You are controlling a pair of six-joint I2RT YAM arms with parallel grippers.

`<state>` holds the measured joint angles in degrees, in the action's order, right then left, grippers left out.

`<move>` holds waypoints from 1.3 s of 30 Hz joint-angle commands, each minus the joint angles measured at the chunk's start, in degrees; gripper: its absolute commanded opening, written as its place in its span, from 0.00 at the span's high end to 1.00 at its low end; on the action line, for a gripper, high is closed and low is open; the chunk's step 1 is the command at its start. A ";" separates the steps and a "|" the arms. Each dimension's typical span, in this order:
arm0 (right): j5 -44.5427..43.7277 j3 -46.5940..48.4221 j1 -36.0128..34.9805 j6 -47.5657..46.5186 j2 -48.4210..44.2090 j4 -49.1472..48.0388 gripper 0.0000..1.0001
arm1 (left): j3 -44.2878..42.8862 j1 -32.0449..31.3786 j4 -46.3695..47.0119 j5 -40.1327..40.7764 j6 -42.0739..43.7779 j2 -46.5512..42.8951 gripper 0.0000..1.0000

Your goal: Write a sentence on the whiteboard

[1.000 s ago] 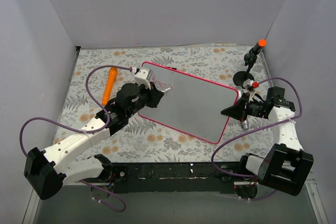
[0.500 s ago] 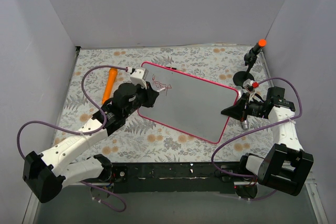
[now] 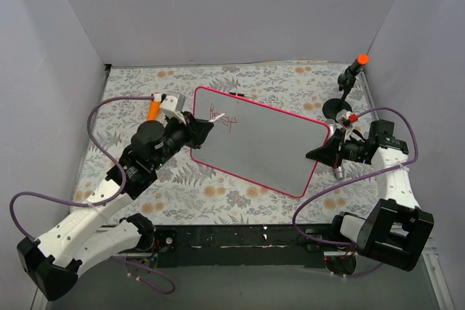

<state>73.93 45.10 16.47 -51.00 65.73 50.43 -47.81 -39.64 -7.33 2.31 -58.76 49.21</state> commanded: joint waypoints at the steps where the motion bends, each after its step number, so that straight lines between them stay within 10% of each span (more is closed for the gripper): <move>1: -6.34 0.95 -0.21 -3.49 -0.78 -2.71 0.99 | -0.97 1.58 -0.40 -0.54 -2.40 -3.06 1.00; 39: -6.43 0.69 -0.21 -3.14 -1.13 -3.15 0.99 | 12.31 6.41 0.48 -16.01 -13.92 -14.58 1.00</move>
<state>73.91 45.10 16.47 -51.13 65.71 50.41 -35.73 -33.47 -6.87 -12.51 -71.96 34.68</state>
